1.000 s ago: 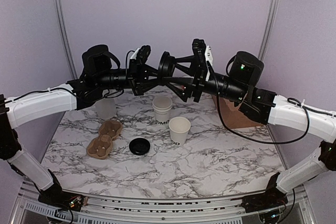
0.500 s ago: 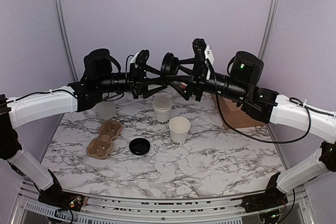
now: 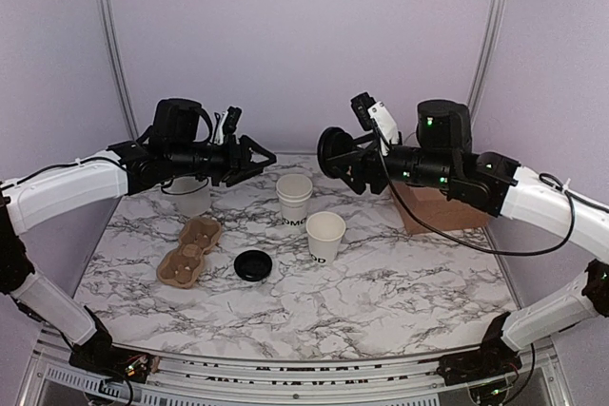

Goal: Pack the takeout coffee

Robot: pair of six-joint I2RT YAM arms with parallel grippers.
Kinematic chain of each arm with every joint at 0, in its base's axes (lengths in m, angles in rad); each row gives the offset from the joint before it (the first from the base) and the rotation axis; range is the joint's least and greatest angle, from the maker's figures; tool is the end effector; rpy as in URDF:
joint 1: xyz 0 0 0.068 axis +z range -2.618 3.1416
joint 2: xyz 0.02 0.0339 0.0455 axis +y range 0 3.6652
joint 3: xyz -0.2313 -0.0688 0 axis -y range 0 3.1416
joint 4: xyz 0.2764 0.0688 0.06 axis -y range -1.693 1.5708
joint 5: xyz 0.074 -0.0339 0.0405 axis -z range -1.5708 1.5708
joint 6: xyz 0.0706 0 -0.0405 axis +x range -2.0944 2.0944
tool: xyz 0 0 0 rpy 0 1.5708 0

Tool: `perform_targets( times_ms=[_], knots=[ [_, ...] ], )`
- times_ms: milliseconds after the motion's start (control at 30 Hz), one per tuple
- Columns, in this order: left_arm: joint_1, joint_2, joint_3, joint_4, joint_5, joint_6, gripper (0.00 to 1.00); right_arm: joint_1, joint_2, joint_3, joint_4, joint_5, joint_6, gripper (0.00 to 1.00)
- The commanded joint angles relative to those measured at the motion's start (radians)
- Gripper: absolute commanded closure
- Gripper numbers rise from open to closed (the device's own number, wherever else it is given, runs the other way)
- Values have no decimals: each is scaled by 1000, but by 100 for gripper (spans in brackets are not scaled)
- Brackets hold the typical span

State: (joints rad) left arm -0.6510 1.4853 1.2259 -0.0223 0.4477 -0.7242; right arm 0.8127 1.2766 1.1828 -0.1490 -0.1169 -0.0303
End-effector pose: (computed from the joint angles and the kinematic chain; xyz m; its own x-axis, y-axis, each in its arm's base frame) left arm 0.3116 -0.2758 0.2928 -0.7467 -0.1820 -0.6398 0.5104 0.4600 -0.7266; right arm 0.2509 0.2770 0.3341 -0.1410 -0.1927 -0.9711 -0.8037 0.5951 -0.0014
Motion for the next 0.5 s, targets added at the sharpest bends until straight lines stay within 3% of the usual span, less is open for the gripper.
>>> perform_targets(
  times_ms=[0,467],
  knots=[
    [-2,-46,18,-145,-135,137,44,-9,18,59,-213,91,22,26],
    [-9,-129,-77,-165,-222,197,44,-32,310,200,-460,117,-5,25]
  ],
)
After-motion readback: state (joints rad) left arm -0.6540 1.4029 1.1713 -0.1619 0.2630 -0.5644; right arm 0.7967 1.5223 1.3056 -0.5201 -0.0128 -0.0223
